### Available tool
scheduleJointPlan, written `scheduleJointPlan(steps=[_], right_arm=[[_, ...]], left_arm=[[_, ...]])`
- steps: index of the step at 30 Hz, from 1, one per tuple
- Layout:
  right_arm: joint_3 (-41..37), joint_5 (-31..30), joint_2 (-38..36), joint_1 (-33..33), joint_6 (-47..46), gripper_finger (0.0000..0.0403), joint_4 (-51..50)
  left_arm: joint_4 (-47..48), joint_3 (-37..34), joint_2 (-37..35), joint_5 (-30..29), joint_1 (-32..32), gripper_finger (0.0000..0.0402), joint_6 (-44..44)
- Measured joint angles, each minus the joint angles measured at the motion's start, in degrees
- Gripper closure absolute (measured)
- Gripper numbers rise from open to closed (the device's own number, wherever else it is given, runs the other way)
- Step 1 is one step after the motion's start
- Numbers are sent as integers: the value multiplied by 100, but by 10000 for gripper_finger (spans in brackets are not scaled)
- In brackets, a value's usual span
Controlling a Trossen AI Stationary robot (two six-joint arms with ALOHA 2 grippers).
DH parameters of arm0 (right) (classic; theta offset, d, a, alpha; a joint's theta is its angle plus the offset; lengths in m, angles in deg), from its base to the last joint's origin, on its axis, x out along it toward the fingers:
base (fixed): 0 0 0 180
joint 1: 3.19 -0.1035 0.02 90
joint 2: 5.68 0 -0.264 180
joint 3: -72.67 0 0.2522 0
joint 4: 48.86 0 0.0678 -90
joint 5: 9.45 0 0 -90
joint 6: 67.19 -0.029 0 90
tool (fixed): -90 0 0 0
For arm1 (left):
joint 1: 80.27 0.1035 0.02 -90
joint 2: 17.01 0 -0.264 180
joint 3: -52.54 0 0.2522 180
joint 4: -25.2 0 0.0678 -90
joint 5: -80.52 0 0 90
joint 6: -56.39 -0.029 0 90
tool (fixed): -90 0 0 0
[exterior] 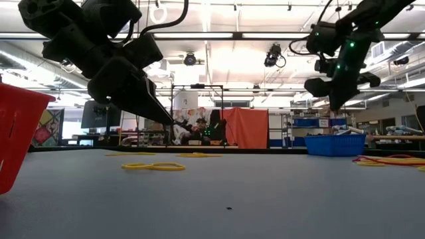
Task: Sort rubber bands into baskets
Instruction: Put the red rubber band into the blue bin
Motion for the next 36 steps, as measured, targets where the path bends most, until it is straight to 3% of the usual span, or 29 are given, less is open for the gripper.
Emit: scheduleJointPlan(steps=[9, 14, 19, 30, 36], right_arm=[[0, 129, -7, -73, 171, 290, -63], [4, 1495, -80, -517, 565, 282, 224], [7, 2520, -83, -1242, 120, 296, -357], [7, 2525, -50, -3548, -1684, 310, -1744], [4, 2036, 305, -4323, -2593, 312, -2367]], left_arm=[[-21, 0, 0, 0, 0, 264, 21], [7, 0, 0, 2, 0, 264, 21], [112, 0, 0, 2, 0, 264, 23], [64, 0, 0, 2, -4, 264, 171], [35, 0, 0, 2, -4, 264, 106]])
